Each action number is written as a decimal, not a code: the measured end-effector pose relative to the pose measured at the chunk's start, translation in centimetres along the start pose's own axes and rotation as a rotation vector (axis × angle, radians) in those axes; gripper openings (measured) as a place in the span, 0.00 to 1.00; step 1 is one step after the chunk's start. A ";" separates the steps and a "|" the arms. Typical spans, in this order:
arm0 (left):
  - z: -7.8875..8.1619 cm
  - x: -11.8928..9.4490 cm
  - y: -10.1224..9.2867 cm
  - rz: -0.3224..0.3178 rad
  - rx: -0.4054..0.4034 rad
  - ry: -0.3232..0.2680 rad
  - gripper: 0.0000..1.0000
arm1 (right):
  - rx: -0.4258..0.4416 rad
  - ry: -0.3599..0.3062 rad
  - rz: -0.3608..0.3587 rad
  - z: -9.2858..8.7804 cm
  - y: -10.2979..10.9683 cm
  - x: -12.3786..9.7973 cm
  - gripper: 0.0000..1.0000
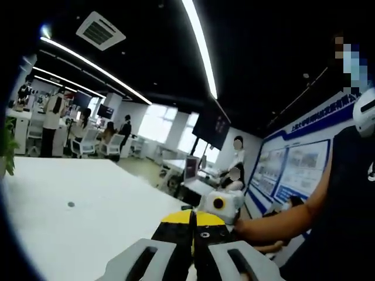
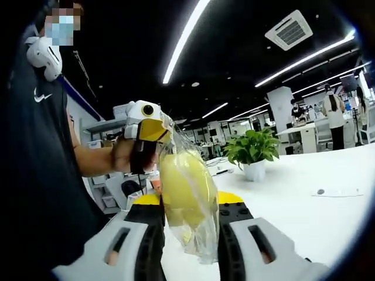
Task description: Compare the silicone blocks by pressing each to a similar depth, holding the contact briefly, and releasing to observe deformation and rebound differences across the visible hardness samples.
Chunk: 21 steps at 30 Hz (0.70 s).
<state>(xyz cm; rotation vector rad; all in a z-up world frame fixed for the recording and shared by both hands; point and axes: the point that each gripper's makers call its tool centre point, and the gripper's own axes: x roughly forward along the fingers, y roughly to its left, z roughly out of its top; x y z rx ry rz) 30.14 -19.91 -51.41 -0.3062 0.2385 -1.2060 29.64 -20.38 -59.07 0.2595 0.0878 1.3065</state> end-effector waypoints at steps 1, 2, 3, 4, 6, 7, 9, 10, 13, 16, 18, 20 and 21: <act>0.0 0.0 0.0 0.001 0.000 -0.001 0.00 | 0.015 0.002 0.007 0.0 0.1 0.0 0.21; 0.0 0.0 0.0 0.002 -0.008 -0.004 0.00 | 0.014 0.005 0.003 0.0 0.1 0.0 0.20; 0.1 0.0 -0.1 0.001 -0.010 -0.009 0.00 | 0.017 0.003 0.002 0.0 0.1 0.0 0.19; 0.2 -0.1 -0.2 -0.001 -0.008 -0.016 0.00 | 0.035 0.002 0.016 0.2 0.4 0.1 0.17; 0.3 -0.1 -0.3 -0.002 -0.005 -0.020 0.00 | 0.040 0.010 0.024 0.3 0.6 0.1 0.16; 0.3 -0.1 -0.3 -0.001 -0.004 -0.021 0.00 | 0.041 0.017 0.023 0.4 0.6 0.0 0.15; 0.3 -0.1 -0.3 -0.005 -0.013 -0.023 0.00 | 0.037 0.030 0.023 0.4 0.6 0.0 0.14; 0.3 -0.1 -0.4 -0.008 -0.020 -0.026 0.00 | 0.039 0.035 0.020 0.5 0.6 0.0 0.14; 0.4 -0.3 -0.3 -0.015 -0.032 -0.032 0.00 | 0.047 0.049 0.024 0.6 0.9 0.1 0.12; 0.2 -0.7 -0.2 -0.009 -0.018 -0.024 0.00 | 0.058 0.084 0.015 0.2 0.9 0.3 0.11; 0.1 -0.9 -0.1 -0.005 -0.011 -0.023 0.00 | 0.065 0.097 0.013 0.1 1.1 0.5 0.10; -0.1 -1.0 0.0 -0.004 -0.002 -0.021 0.00 | 0.073 0.106 0.021 -0.1 1.2 0.5 0.09; -0.2 -1.1 0.0 -0.002 0.005 -0.020 0.00 | 0.082 0.115 0.022 -0.3 1.1 0.5 0.09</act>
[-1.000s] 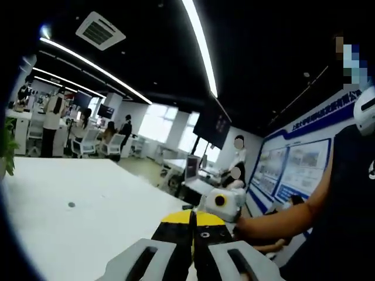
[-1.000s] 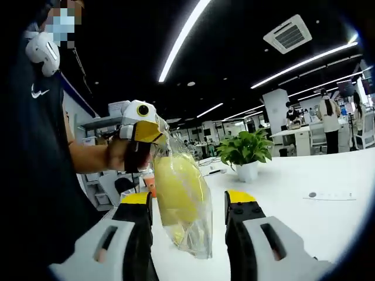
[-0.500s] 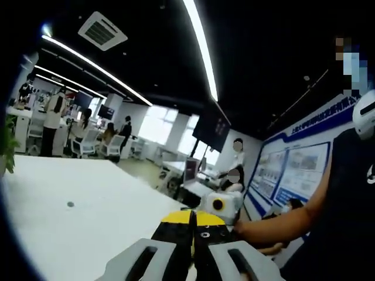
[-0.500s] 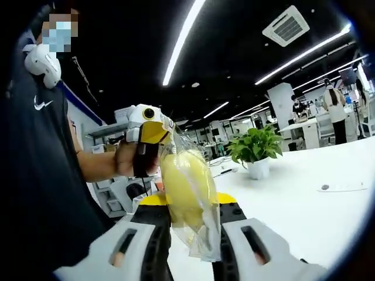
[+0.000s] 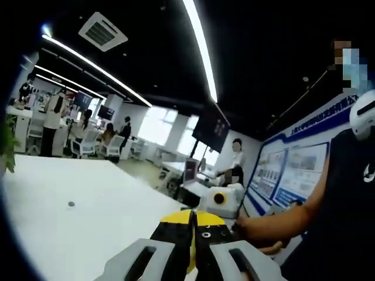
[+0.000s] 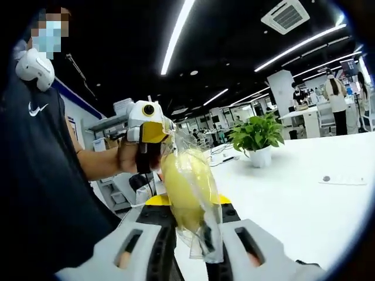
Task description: Compare the silicone blocks by pressing each to a similar depth, holding the contact briefly, and releasing to observe deformation and rebound differences across the visible hardness samples.
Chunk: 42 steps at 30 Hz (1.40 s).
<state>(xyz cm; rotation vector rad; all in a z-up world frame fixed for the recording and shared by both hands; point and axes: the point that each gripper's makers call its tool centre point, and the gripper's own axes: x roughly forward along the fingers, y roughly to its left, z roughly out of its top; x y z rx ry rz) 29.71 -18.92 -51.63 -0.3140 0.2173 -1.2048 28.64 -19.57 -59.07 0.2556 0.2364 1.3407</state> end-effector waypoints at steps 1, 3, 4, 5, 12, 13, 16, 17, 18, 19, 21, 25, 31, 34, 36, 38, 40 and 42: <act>-0.2 -0.1 0.1 0.005 0.014 0.005 0.00 | 0.012 0.010 0.001 -0.2 0.0 0.0 0.08; -0.5 -0.1 0.1 0.013 0.036 0.013 0.00 | 0.019 0.029 -0.001 -0.4 0.1 0.1 0.07; -0.6 -0.2 0.2 0.017 0.047 0.015 0.00 | 0.024 0.038 -0.003 -0.5 0.0 0.0 0.07; -0.6 -0.2 0.2 0.017 0.047 0.014 0.00 | 0.028 0.040 -0.004 -0.5 -0.1 0.0 0.07; -1.0 -0.3 0.5 0.029 0.049 0.033 0.04 | 0.043 0.059 -0.001 -0.4 0.1 -0.1 0.04; -1.0 -0.3 0.4 0.027 0.041 0.033 0.05 | 0.042 0.059 0.001 -0.4 0.1 -0.1 0.04; -1.0 -0.2 0.3 0.028 0.025 0.019 0.07 | 0.050 0.072 0.017 -0.3 0.3 0.0 0.03; -1.0 -0.2 0.3 0.026 0.019 0.015 0.07 | 0.048 0.079 0.020 -0.3 0.5 0.0 0.03; -0.9 -0.2 0.4 0.033 0.023 0.011 0.07 | 0.041 0.090 0.021 -0.4 0.5 0.1 0.03; -0.9 -0.2 0.3 0.033 0.027 0.010 0.07 | 0.038 0.093 0.021 -0.5 0.5 0.1 0.03; -1.0 -0.2 0.4 0.036 0.051 0.015 0.07 | 0.046 0.096 0.020 -0.6 0.4 0.0 0.03; -0.8 -0.4 0.4 0.035 0.052 0.012 0.08 | 0.054 0.097 0.024 -0.5 0.5 0.2 0.02; -1.0 -0.5 0.5 0.041 0.042 0.012 0.08 | 0.055 0.111 0.024 -0.6 0.5 0.2 0.02; -1.1 -0.6 0.3 0.035 0.040 0.013 0.08 | 0.059 0.109 0.027 -0.6 0.5 0.2 0.02; -1.2 -0.7 0.4 0.040 0.043 0.015 0.07 | 0.061 0.117 0.031 -0.7 0.6 0.1 0.02; -1.1 -0.9 0.5 0.040 0.039 0.009 0.07 | 0.066 0.122 0.031 -0.8 0.6 0.1 0.02; -1.2 -0.9 0.5 0.039 0.037 0.010 0.06 | 0.071 0.124 0.028 -0.9 0.5 0.0 0.02; -1.2 -0.8 0.5 0.038 0.036 0.010 0.04 | 0.076 0.125 0.029 -0.9 0.5 0.0 0.02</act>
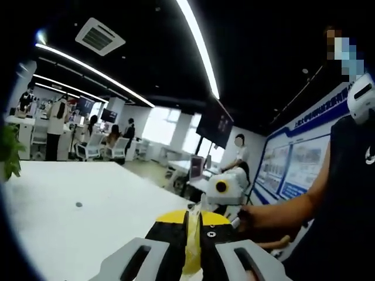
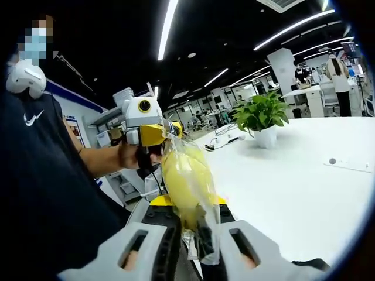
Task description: Compare the silicone blocks by pressing each to a similar depth, holding the contact briefly, and releasing to observe deformation and rebound differences across the visible hardness samples.
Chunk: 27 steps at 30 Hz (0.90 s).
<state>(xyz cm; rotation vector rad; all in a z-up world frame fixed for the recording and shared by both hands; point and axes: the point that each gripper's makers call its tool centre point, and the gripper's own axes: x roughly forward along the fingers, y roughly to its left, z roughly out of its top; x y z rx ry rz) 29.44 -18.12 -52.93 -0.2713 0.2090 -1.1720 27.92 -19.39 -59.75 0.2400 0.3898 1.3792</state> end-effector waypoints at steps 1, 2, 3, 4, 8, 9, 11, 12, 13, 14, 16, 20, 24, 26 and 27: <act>0.0 0.0 -0.1 -0.005 0.002 0.000 0.03 | 0.003 0.000 0.000 0.0 0.0 0.0 0.02; 0.1 0.0 -0.2 -0.004 0.012 -0.005 0.03 | 0.003 0.001 0.003 0.0 0.1 0.0 0.02; 0.1 0.1 -0.1 -0.001 0.019 -0.004 0.03 | 0.004 0.002 0.002 0.1 0.1 0.1 0.02; 0.1 0.1 -0.1 0.000 0.019 -0.003 0.03 | 0.003 0.004 0.002 0.0 0.0 0.1 0.02; 0.1 0.0 0.0 0.001 0.023 -0.003 0.03 | 0.002 0.014 0.003 0.0 0.1 0.1 0.02; 0.0 0.0 0.0 0.000 0.026 -0.002 0.02 | 0.001 0.017 0.004 0.0 0.1 0.1 0.02; 0.0 0.1 0.0 -0.001 0.026 -0.003 0.01 | 0.001 0.022 0.006 -0.1 0.1 0.1 0.02; 0.0 0.0 0.1 0.002 0.024 -0.004 0.01 | 0.001 0.022 0.006 -0.1 0.1 0.1 0.02; 0.0 0.0 0.1 0.003 0.018 -0.008 0.01 | 0.002 0.022 0.005 -0.1 0.1 0.2 0.02; 0.0 0.0 0.1 0.005 0.014 -0.009 0.01 | 0.001 0.023 0.006 -0.1 0.2 0.2 0.02; 0.0 0.0 0.0 0.004 0.016 -0.013 0.01 | 0.001 0.023 0.005 -0.1 0.2 0.2 0.02; -0.2 0.0 0.0 0.004 0.011 -0.009 0.01 | 0.002 0.034 0.005 -0.3 0.2 0.1 0.02; -0.3 0.2 0.0 0.010 -0.001 -0.016 0.00 | -0.003 0.036 0.000 -0.4 0.2 -0.1 0.02; -0.4 0.2 -0.1 0.008 0.005 -0.012 0.00 | 0.000 0.039 0.000 -0.5 0.2 -0.2 0.02; -0.4 0.2 -0.1 0.007 0.021 -0.012 0.00 | 0.001 0.035 -0.003 -0.5 0.2 -0.3 0.03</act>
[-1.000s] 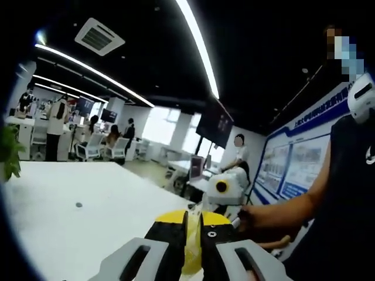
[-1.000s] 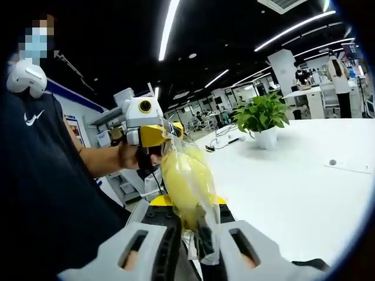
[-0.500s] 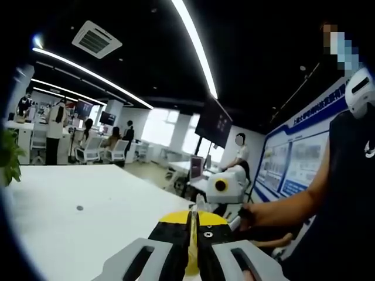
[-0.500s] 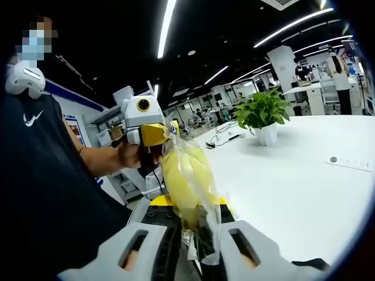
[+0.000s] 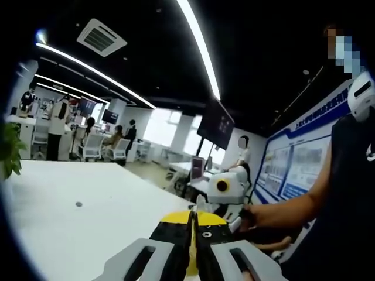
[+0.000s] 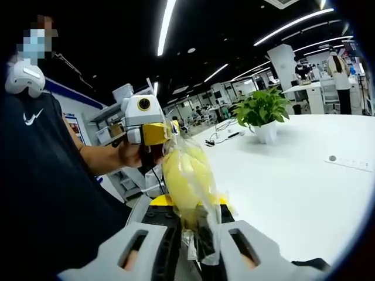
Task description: Compare the silicone blocks by pressing each to a similar depth, holding the contact briefly, and releasing to observe deformation and rebound differences across the visible hardness samples.
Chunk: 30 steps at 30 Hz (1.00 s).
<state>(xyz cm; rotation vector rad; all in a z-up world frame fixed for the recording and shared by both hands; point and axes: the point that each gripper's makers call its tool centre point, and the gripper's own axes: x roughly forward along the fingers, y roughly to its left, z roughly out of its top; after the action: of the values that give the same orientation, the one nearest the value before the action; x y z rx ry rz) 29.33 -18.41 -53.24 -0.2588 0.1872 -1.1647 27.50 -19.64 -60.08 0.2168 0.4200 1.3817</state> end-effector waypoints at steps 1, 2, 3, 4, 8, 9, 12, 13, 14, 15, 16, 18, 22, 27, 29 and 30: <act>0.0 0.0 -0.1 -0.005 -0.004 0.000 0.00 | -0.003 -0.006 -0.001 0.0 0.1 0.0 0.03; 0.1 0.0 -0.3 -0.012 -0.014 0.001 0.00 | -0.017 -0.023 -0.001 0.1 0.1 0.0 0.05; 0.1 0.0 -0.3 -0.008 -0.045 0.011 0.00 | -0.017 -0.031 -0.013 0.1 -0.1 0.0 0.06; 0.1 0.1 0.0 0.006 -0.062 0.016 0.00 | -0.022 -0.041 -0.024 0.1 -0.3 0.0 0.07; 0.4 0.5 0.0 0.017 -0.043 0.004 0.00 | -0.011 -0.072 -0.030 0.2 -0.6 0.0 0.10; 0.4 0.5 -0.1 0.012 -0.041 0.003 0.00 | -0.021 -0.087 -0.027 0.3 -0.5 -0.1 0.10; 0.5 0.7 -0.3 0.005 -0.045 0.011 0.00 | -0.041 -0.092 -0.037 0.3 -0.4 -0.3 0.12; 0.5 0.7 -0.4 0.002 -0.045 0.013 0.00 | -0.042 -0.094 -0.037 0.4 -0.3 -0.3 0.12; 0.5 0.8 -0.3 0.000 -0.048 0.015 0.00 | -0.040 -0.095 -0.038 0.4 -0.3 -0.3 0.13; 0.5 0.8 -0.4 0.000 -0.049 0.016 0.00 | -0.036 -0.100 -0.043 0.4 -0.5 -0.4 0.14; 0.6 1.0 -0.5 -0.001 -0.055 0.016 0.00 | -0.033 -0.105 -0.051 0.4 -0.7 -0.5 0.15; 0.7 1.2 -0.7 -0.009 -0.071 0.009 0.00 | -0.027 -0.109 -0.070 0.4 -0.9 -0.6 0.21; 0.7 1.6 -0.6 0.000 -0.066 0.010 0.00 | -0.043 -0.116 -0.105 0.4 -1.2 -0.7 0.40; -0.4 2.2 0.1 0.031 -0.057 0.026 0.00 | -0.074 -0.106 -0.186 -0.1 -2.1 -1.1 0.61; -0.8 2.5 0.0 0.028 -0.060 0.037 0.00 | -0.094 -0.122 -0.224 0.0 -2.6 -1.5 0.72; -0.7 2.6 0.0 0.025 -0.052 0.030 0.00 | -0.098 -0.136 -0.241 0.2 -2.8 -1.7 0.80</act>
<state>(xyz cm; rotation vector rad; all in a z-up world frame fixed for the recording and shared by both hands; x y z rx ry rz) 30.16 -20.92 -53.97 -0.2843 0.2472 -1.1401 29.85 -21.78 -60.75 0.1723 0.2550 1.1402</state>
